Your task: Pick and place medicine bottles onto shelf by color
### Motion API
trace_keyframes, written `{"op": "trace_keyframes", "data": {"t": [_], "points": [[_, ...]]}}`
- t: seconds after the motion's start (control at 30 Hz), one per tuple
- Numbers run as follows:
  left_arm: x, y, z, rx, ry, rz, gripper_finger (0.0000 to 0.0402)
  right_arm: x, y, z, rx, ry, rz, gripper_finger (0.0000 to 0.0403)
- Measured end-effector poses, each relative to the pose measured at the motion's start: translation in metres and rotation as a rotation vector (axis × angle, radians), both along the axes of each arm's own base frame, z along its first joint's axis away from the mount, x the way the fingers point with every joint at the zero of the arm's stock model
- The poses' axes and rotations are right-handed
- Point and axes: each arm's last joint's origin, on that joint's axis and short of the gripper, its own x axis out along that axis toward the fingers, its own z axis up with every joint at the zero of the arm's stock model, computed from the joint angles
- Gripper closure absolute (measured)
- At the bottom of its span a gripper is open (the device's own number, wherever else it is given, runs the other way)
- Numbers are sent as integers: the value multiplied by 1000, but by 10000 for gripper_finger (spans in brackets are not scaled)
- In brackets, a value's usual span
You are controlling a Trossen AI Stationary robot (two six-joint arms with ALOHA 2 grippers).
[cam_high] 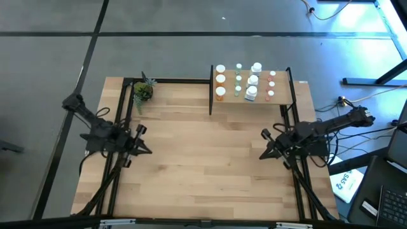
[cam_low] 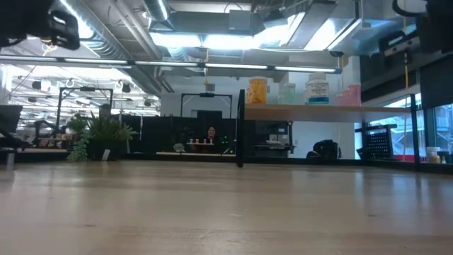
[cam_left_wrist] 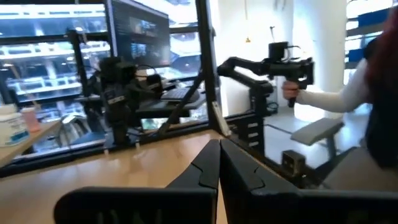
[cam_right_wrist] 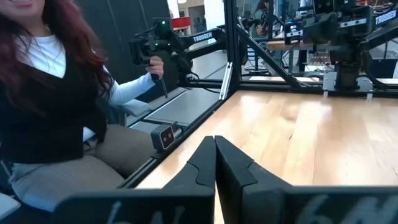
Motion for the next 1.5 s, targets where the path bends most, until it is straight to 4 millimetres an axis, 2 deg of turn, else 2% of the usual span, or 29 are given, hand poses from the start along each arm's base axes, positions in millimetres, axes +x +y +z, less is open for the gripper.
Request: {"op": "trace_keyframes", "data": {"t": [0.1, 0.4, 1.03, 1.5], "points": [[3, 3, -7, 23, 33, 34, 401, 0, 0, -8, -13, -2, -2, 401], [6, 9, -10, 38, 51, 86, 401, -1, -1, -29, -93, -49, -20, 402], [8, 13, -12, 124, 52, 172, 401, -3, -3, -15, -128, -229, -63, 399], [8, 13, -12, 122, 53, 171, 401, -3, -3, -17, -52, -162, -52, 392]]}}
